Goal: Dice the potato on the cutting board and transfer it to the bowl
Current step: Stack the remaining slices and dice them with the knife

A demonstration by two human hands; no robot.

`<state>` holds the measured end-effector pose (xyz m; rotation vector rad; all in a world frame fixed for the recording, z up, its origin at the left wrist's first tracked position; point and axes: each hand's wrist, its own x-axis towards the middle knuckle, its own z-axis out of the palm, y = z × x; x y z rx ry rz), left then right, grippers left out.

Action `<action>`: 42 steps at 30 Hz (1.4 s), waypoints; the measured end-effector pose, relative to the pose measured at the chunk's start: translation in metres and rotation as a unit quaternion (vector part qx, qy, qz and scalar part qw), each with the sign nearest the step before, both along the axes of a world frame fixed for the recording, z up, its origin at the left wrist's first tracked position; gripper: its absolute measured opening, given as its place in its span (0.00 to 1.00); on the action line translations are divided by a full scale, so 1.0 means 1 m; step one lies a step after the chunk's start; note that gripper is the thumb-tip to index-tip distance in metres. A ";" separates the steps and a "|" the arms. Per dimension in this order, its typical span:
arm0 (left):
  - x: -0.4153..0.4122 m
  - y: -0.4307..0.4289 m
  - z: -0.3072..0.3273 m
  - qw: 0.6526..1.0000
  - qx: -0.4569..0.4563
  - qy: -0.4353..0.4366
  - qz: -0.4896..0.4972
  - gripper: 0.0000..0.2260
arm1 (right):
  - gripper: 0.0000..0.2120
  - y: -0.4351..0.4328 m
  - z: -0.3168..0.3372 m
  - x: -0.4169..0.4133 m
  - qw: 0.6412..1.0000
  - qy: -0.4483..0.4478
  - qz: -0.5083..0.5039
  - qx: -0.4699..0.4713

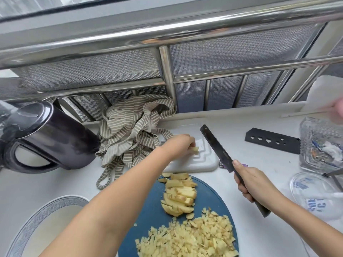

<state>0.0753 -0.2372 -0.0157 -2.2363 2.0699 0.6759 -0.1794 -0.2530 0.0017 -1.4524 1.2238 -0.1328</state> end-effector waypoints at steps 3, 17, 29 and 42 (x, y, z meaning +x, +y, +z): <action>-0.004 0.026 0.007 0.999 -0.006 0.027 -0.021 0.12 | 0.26 0.004 0.000 -0.001 1.000 -0.001 0.002 -0.001; -0.011 0.114 -0.014 0.993 0.045 0.083 -0.069 0.45 | 0.26 0.026 0.002 -0.006 1.000 0.010 0.008 -0.004; -0.005 0.132 -0.030 0.989 0.037 0.092 -0.112 0.53 | 0.26 0.053 0.002 -0.017 0.999 0.040 0.023 0.007; -0.034 0.153 -0.052 0.996 -0.043 0.076 -0.012 0.43 | 0.27 0.096 0.009 -0.017 0.963 0.193 0.129 -0.134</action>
